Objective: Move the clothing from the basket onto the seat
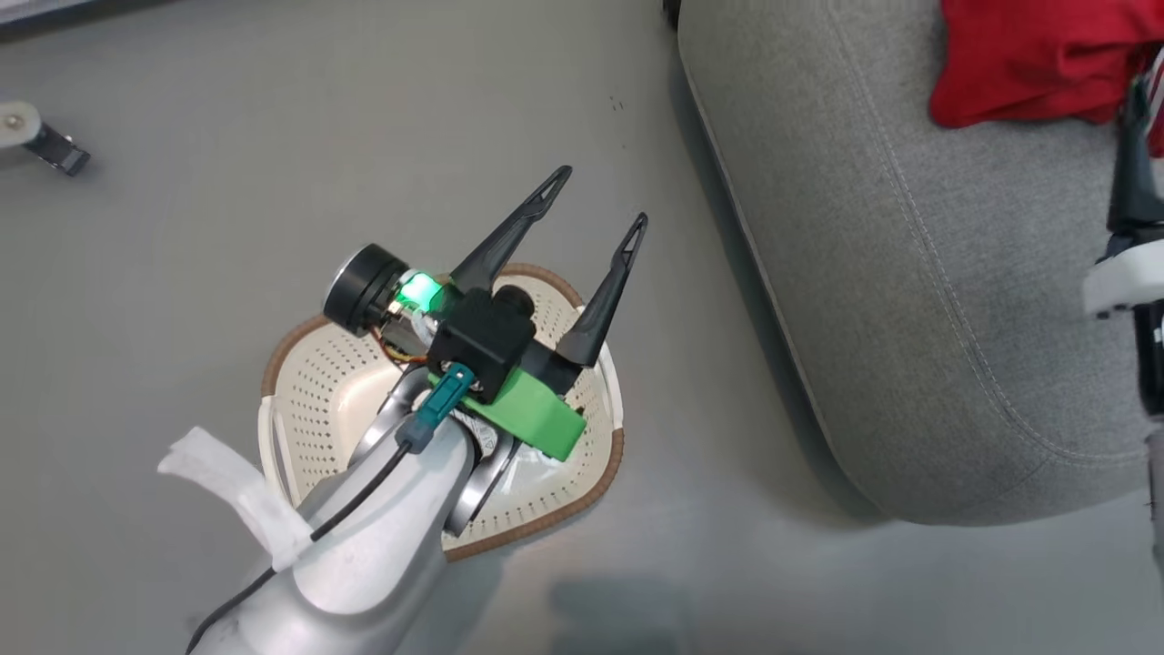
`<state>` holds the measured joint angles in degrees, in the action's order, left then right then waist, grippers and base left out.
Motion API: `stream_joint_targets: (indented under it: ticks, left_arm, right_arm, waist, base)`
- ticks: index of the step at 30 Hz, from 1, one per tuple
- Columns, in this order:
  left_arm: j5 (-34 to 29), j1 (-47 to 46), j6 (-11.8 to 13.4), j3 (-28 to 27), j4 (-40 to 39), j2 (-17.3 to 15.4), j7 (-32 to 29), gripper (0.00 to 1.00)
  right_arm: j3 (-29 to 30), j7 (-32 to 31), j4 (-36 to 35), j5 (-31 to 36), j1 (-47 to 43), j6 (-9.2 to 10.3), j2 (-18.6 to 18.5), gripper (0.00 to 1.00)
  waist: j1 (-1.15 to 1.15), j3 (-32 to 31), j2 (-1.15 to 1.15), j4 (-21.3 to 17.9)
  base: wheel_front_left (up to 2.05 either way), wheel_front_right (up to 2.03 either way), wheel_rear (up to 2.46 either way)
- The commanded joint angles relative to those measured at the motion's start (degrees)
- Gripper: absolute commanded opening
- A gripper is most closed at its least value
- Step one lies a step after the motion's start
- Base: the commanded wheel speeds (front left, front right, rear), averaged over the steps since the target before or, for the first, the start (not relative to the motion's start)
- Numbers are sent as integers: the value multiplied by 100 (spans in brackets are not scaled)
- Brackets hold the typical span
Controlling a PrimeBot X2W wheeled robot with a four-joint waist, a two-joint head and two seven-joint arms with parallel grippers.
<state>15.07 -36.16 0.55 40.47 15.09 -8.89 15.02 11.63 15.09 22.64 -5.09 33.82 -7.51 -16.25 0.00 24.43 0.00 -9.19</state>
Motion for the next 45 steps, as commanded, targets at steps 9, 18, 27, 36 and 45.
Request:
stream_joint_targets:
  ticks: [9,18,27,36,45]
  left_arm:
    - [102,799,108,-737,-153,-90,21,100]
    - [26,1456,116,-1593,-255,-114,21,100]
    - [-87,2067,61,-2424,-383,-134,21,100]
    - [-292,2460,-40,-2850,-488,10,21,100]
    - [-449,2659,-186,-2984,-463,160,21,100]
  right_arm:
    - [-674,10,-732,-179,-691,4,432,100]
    - [-1093,10,-1018,-248,-1088,4,822,100]
    - [-1240,10,-1197,-188,-1437,4,1086,100]
    - [-1235,10,-1450,-163,-1900,4,1242,100]
    - [-1122,10,-1548,-239,-2507,4,1316,100]
  waist:
    - [0,-805,0,539]
    - [0,-1246,0,995]
    - [0,-1601,0,1256]
    - [0,-1856,0,1332]
    - [0,-2032,0,1354]
  base:
    - [0,0,0]
    - [0,0,0]
    - [0,0,0]
    - [0,0,0]
    - [0,0,0]
